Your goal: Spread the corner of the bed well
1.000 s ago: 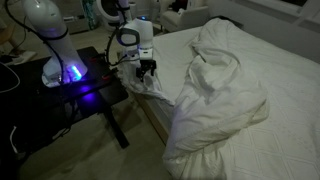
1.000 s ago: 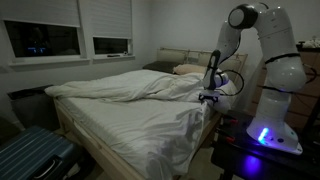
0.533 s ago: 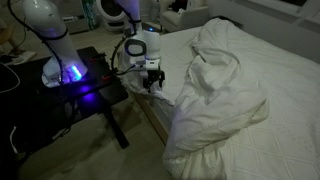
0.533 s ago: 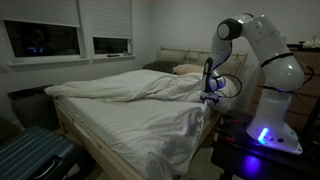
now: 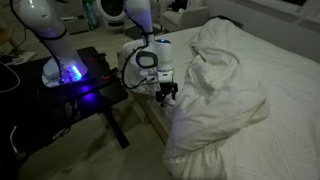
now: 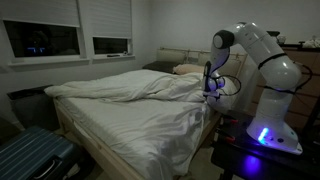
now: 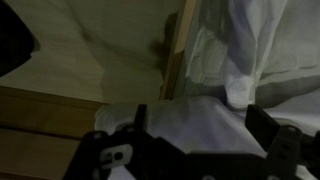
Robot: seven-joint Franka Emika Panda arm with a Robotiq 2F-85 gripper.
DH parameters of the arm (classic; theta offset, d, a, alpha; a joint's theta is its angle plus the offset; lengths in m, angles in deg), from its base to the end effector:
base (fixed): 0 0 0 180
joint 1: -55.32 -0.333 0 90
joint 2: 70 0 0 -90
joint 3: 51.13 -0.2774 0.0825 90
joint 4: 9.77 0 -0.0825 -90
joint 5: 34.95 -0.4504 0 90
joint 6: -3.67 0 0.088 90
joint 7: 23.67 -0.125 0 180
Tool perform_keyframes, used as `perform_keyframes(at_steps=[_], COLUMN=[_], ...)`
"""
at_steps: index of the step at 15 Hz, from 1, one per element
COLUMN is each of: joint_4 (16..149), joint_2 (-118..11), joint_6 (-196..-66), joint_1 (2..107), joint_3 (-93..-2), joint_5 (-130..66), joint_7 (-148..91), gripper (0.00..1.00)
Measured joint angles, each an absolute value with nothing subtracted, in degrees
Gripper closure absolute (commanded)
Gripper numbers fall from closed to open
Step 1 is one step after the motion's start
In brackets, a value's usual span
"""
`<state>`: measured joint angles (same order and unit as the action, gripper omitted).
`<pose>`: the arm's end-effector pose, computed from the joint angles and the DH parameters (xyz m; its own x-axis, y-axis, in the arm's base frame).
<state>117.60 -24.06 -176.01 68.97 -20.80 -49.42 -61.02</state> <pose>0.3282 -0.4325 -0.0149 0.0886 -0.9165 0.3901 -0.9943 -0.0582 0.0889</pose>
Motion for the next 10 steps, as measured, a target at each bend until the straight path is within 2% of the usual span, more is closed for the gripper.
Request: perform_keyframes(at_steps=[10], joint_4=[106.5], joint_2=[-19.2], joint_6=[-172.9], joint_1=[79.0], joint_3=[-29.8], joint_5=[-49.5], joint_7=[-50.3], gripper=[0.00])
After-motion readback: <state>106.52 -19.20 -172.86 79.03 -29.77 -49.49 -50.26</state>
